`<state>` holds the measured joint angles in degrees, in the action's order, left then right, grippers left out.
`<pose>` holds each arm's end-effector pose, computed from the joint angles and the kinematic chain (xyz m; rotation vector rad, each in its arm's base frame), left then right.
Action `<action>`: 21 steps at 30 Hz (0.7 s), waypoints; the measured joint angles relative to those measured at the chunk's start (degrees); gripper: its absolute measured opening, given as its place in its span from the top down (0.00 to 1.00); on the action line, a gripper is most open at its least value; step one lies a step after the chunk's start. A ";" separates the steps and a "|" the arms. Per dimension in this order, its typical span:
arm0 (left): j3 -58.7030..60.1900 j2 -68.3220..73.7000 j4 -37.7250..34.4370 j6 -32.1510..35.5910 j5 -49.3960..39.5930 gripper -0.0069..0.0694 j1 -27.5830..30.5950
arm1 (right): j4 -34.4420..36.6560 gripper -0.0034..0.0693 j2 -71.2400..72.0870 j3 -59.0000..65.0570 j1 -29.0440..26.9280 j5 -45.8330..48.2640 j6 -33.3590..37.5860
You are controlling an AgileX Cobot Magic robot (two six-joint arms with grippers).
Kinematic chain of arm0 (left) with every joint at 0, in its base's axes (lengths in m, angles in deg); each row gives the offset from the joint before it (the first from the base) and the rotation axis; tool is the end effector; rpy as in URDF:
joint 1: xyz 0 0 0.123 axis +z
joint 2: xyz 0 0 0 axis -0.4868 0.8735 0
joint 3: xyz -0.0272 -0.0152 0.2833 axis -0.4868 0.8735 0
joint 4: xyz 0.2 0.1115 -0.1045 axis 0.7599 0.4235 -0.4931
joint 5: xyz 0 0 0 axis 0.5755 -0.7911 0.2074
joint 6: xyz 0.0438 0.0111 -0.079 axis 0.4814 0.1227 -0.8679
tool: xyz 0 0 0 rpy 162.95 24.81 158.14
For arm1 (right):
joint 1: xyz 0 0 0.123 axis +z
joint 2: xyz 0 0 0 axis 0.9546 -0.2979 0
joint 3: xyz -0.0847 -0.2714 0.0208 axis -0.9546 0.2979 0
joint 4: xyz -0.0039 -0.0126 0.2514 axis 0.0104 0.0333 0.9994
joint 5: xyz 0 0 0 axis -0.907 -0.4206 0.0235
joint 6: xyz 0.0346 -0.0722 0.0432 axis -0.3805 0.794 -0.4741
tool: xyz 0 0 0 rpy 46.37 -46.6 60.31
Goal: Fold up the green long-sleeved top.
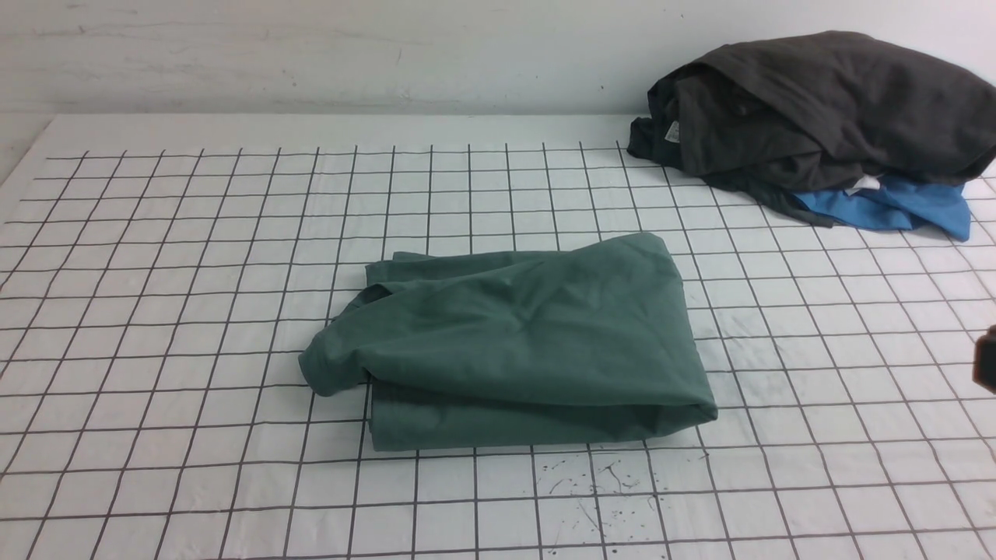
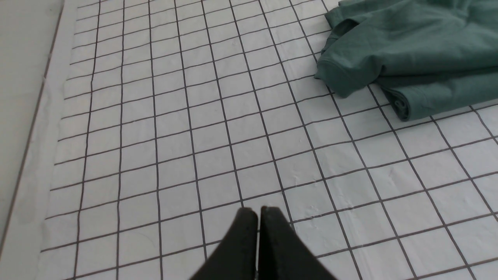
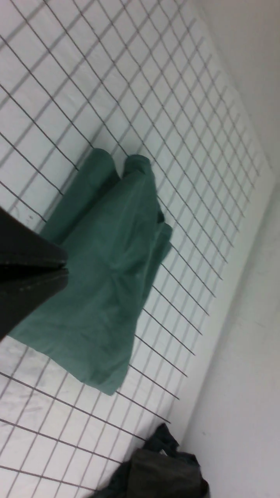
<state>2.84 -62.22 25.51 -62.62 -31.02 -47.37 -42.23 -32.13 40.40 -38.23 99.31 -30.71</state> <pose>0.0208 0.0105 0.3226 0.2289 2.1227 0.0065 0.0753 0.0516 0.3477 -0.6120 1.8513 0.3749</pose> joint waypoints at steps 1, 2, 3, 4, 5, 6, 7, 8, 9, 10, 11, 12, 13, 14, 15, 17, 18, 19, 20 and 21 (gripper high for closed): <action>0.00 0.00 0.00 0.00 0.00 0.92 0.00 | -0.94 0.97 2.20 2.68 -1.16 -2.84 -2.16; 0.00 0.00 0.00 0.00 0.00 0.92 0.00 | -1.32 0.97 3.40 4.80 -2.26 -4.93 -3.48; 0.00 0.00 0.00 0.00 0.00 0.92 0.00 | -1.75 0.97 5.53 7.42 -4.03 -7.25 -5.09; 0.00 0.00 0.00 0.00 0.00 0.92 0.00 | -1.90 0.97 6.39 7.93 -4.43 -7.65 -5.38; 0.00 0.00 0.00 0.00 0.00 0.92 0.00 | -2.15 0.97 9.07 11.35 -7.64 -10.19 -6.74; 0.00 0.00 0.00 0.00 0.00 0.92 0.00 | -2.19 0.97 11.27 13.66 -10.20 -11.54 -7.48; 0.00 0.00 0.00 0.00 0.00 0.92 0.00 | -2.26 0.97 12.96 15.39 -12.30 -12.27 -7.87; 0.00 0.00 0.00 0.00 0.00 0.92 0.00 | -2.31 0.97 14.99 17.40 -14.94 -12.88 -8.12; 0.00 0.00 0.00 0.00 0.00 0.92 0.00 | -2.33 0.97 17.59 19.95 -18.03 -13.24 -8.30; 0.00 0.00 0.00 0.00 0.00 0.92 0.00 | -2.45 0.97 19.31 21.68 -20.46 -13.46 -8.44; 0.00 0.00 0.00 0.00 0.00 0.92 0.00 | -2.59 0.97 20.89 23.33 -22.71 -13.61 -8.50; 0.00 0.00 0.00 0.00 0.00 0.92 0.00 | -2.59 0.97 21.20 23.33 -23.13 -13.67 -8.50; 0.00 0.00 0.00 0.00 0.00 0.92 0.00 | -2.74 0.97 22.38 24.96 -24.76 -13.85 -8.57; 0.00 0.00 0.00 0.00 0.00 0.92 0.00 | -3.03 0.97 24.59 27.59 -27.97 -14.08 -8.62; 0.00 0.00 0.00 0.00 0.00 0.92 0.00 | -3.03 0.97 24.85 27.91 -28.28 -14.08 -8.62; 0.00 0.00 0.00 0.00 0.00 0.92 0.00 | -3.27 0.97 28.22 32.42 -31.55 -14.14 -8.76; 0.00 0.00 0.00 0.00 0.00 0.92 0.00 | -3.34 0.97 28.79 33.90 -32.48 -14.21 -9.07; 0.00 0.00 0.00 0.00 0.00 0.92 0.00 | -3.34 0.97 28.79 33.90 -32.64 -14.21 -9.13; 0.00 0.00 0.00 0.00 0.00 0.92 0.00 | -3.41 0.97 29.09 36.46 -33.66 -14.26 -10.12; 0.00 0.00 0.00 0.00 0.00 0.92 0.00 | -3.53 0.97 29.09 37.69 -34.05 -14.34 -10.96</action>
<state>2.84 -62.22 25.51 -62.62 -31.02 -47.37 -45.76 -3.04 78.08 -72.29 84.98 -41.66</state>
